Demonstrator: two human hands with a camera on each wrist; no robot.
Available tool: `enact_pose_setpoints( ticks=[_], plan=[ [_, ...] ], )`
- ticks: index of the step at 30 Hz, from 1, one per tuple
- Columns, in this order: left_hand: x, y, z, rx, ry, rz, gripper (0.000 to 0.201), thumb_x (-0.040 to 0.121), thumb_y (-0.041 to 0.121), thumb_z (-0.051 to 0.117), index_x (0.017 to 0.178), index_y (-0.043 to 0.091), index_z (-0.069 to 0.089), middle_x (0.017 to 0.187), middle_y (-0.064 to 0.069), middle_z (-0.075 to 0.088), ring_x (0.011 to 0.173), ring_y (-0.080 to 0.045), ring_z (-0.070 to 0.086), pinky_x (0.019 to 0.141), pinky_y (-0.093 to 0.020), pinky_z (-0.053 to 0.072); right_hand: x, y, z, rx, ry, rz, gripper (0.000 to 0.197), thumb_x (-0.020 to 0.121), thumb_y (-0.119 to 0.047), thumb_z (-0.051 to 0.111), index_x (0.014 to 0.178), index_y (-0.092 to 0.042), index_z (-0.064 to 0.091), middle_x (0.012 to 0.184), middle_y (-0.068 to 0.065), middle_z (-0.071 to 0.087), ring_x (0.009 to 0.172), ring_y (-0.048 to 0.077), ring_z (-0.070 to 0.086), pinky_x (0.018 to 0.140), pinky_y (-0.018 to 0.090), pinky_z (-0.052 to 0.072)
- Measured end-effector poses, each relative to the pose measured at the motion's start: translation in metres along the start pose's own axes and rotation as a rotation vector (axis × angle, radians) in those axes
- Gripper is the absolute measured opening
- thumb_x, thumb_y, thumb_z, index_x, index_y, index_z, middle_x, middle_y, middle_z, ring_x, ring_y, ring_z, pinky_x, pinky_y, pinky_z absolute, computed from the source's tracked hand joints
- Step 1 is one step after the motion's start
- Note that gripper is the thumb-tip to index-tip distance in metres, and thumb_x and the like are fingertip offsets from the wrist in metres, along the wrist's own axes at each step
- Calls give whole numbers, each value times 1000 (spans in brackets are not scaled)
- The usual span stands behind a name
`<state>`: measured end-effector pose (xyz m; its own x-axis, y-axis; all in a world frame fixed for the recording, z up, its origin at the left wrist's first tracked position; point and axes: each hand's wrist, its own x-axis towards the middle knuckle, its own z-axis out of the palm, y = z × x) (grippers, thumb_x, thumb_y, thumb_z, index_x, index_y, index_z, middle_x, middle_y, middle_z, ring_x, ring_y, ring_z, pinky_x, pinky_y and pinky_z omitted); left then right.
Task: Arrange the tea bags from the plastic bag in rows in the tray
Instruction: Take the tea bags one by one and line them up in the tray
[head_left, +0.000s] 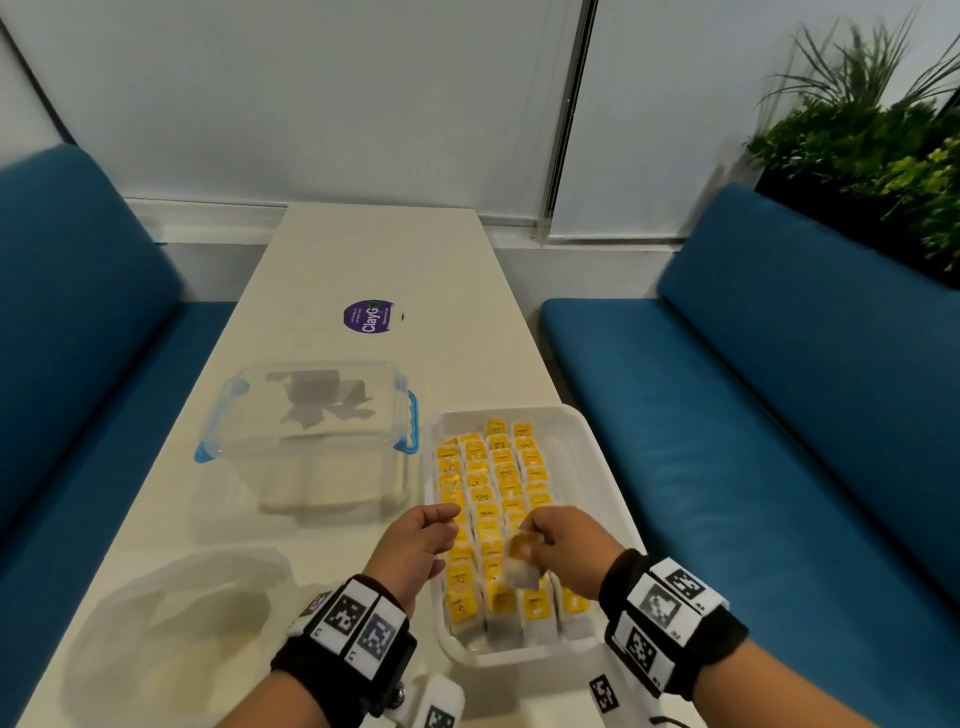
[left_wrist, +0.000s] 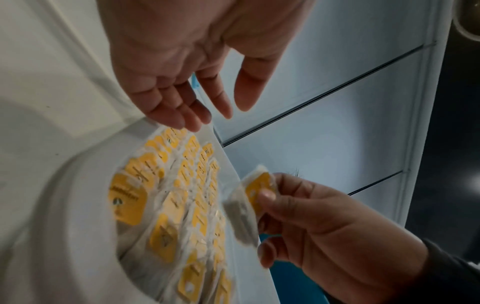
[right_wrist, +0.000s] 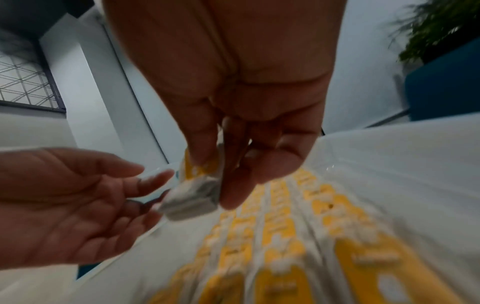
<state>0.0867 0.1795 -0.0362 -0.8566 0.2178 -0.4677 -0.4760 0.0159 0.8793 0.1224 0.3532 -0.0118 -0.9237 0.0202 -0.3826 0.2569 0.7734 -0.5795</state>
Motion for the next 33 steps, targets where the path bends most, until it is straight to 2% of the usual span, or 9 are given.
enact_pose_setpoints(
  ticks=[4, 7, 9, 12, 17, 21, 26, 28, 33],
  plan=[
    [-1, -7, -6, 27, -38, -26, 17, 91, 6, 49, 93, 19, 61, 90, -3, 58, 84, -16, 50, 78, -29, 38, -1, -9, 29, -152, -172, -11, 32, 86, -8, 50, 64, -31, 45, 88, -2, 54, 83, 15, 50, 66, 23, 40],
    [-3, -10, -11, 31, -57, -29, 16, 92, 7, 48, 94, 18, 60, 92, -2, 57, 88, -16, 51, 79, -29, 39, 0, -19, 45, -223, -237, -7, 20, 84, -5, 51, 95, -16, 64, 104, 8, 60, 89, 20, 52, 70, 20, 35],
    [-4, -13, -15, 26, -66, -34, 16, 92, 8, 49, 95, 18, 61, 95, -2, 57, 92, -18, 51, 80, -28, 39, 2, -22, 54, -253, -261, 10, 24, 84, -4, 51, 106, -8, 63, 109, 12, 62, 89, 21, 52, 72, 21, 35],
    [-6, -15, -17, 14, -75, -39, 15, 92, 8, 49, 96, 18, 61, 96, -2, 57, 94, -17, 51, 78, -27, 40, 4, -26, 62, -289, -265, 31, 16, 84, -2, 52, 94, -14, 56, 94, 7, 52, 86, 18, 48, 72, 25, 39],
    [-8, -13, -19, 32, -95, -49, 16, 92, 9, 49, 96, 19, 61, 101, -1, 59, 99, -16, 52, 79, -27, 40, 7, -27, 66, -219, -180, 107, 24, 77, 0, 58, 84, -17, 43, 88, 4, 50, 80, 20, 49, 82, 38, 52],
    [-9, -11, -21, 44, -98, -65, 16, 92, 10, 49, 95, 19, 61, 100, -1, 58, 98, -16, 52, 79, -27, 41, 5, -24, 68, -208, -137, 114, 24, 76, -1, 55, 79, -19, 39, 73, -3, 43, 76, 20, 49, 78, 37, 52],
    [-13, -7, -24, 29, -120, -77, 14, 93, 11, 49, 94, 19, 61, 95, 1, 58, 92, -15, 53, 76, -25, 41, 3, -27, 60, -279, -93, 109, 34, 80, -12, 62, 100, -19, 36, 87, -1, 47, 78, 20, 47, 63, 29, 44],
    [-13, -5, -26, 13, -125, -79, 15, 93, 11, 49, 95, 18, 61, 93, 0, 59, 86, -14, 54, 74, -25, 41, 5, -32, 53, -232, -54, 89, 35, 81, -18, 67, 95, -20, 35, 84, -4, 47, 78, 19, 48, 53, 22, 35],
    [-18, 2, -31, -44, -136, -63, 15, 93, 9, 49, 96, 16, 61, 94, 0, 62, 81, -14, 58, 73, -26, 43, 14, -50, 36, -3, 99, 13, 34, 78, -26, 71, 73, -26, 38, 72, -8, 44, 61, 9, 43, 53, 22, 34]
  ],
)
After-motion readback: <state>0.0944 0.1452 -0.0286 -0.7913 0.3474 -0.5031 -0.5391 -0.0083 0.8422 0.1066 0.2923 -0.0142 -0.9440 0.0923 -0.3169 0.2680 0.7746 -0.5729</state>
